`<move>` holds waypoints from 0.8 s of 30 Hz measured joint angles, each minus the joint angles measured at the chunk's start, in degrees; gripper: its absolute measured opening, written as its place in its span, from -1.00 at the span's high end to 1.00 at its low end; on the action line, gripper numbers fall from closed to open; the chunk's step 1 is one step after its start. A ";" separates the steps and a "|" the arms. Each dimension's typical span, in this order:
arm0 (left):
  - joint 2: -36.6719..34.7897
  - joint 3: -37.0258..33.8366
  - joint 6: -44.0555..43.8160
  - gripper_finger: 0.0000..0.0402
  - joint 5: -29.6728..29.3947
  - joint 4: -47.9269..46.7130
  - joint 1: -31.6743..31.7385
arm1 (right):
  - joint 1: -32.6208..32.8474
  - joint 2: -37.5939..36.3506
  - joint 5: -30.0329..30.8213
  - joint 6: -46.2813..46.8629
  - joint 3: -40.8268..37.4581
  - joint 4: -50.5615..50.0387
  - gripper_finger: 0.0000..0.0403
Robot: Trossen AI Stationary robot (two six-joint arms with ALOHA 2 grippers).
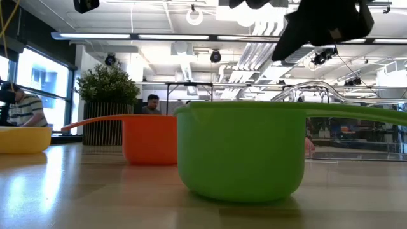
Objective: Nest measuring cups in basket
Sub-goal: Stack the green measuring cup on top of the orange measuring cup
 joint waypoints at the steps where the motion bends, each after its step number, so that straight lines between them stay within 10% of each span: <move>1: 0.00 0.00 0.00 0.52 0.00 0.00 0.00 | 0.05 0.46 -0.02 0.00 0.00 0.22 -0.28; 24: 0.00 0.00 -1.38 0.52 0.02 0.00 0.00 | 0.21 8.21 -0.23 2.54 0.00 0.23 -0.28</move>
